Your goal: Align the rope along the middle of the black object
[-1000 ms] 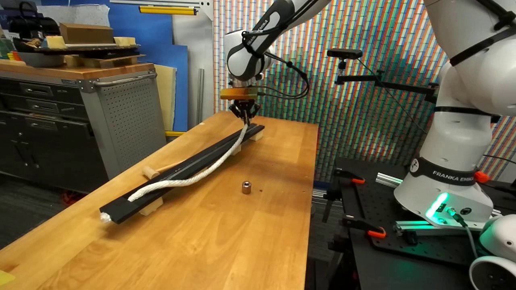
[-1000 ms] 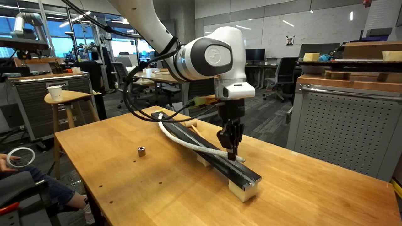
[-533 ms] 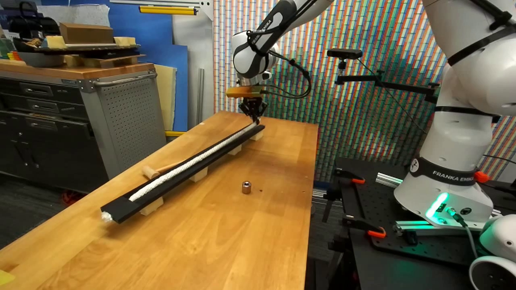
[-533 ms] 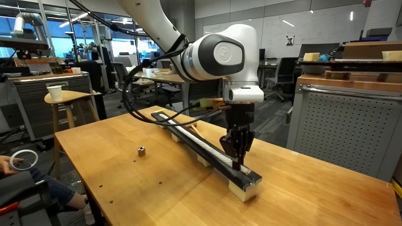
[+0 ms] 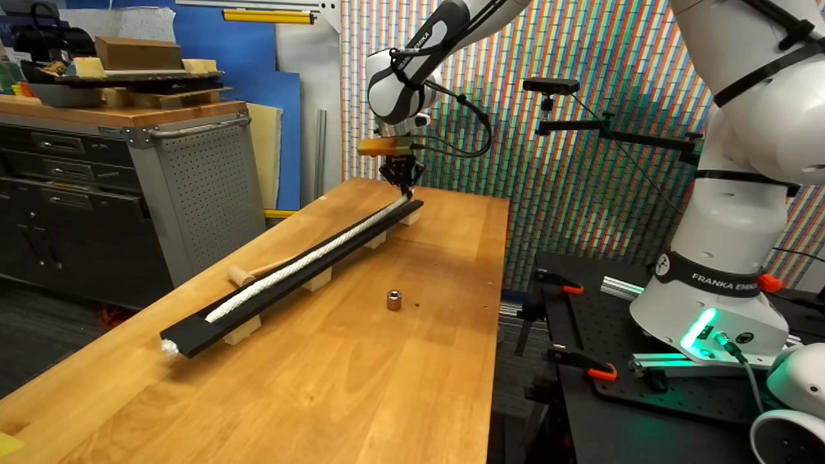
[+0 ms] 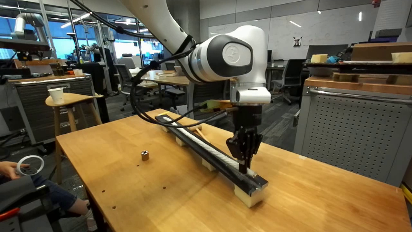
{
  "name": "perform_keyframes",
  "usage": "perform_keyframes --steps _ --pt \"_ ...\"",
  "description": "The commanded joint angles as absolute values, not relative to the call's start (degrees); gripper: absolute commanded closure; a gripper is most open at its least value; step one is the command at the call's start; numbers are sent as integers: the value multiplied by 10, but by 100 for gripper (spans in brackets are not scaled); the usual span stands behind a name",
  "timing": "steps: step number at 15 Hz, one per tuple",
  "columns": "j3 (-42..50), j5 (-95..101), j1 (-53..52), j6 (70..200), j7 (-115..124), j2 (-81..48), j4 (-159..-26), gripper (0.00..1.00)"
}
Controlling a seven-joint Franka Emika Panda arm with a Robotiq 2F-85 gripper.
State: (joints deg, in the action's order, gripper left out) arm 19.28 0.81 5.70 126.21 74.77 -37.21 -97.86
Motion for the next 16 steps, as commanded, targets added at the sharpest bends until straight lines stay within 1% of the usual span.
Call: perform_keyframes --steps 1,12,16 --pt "185 7 70 1234 758 -399 -936 97" --pt "189 9 74 1217 768 -420 -918 97" --pt "187 3 78 1217 773 -421 -915 96"
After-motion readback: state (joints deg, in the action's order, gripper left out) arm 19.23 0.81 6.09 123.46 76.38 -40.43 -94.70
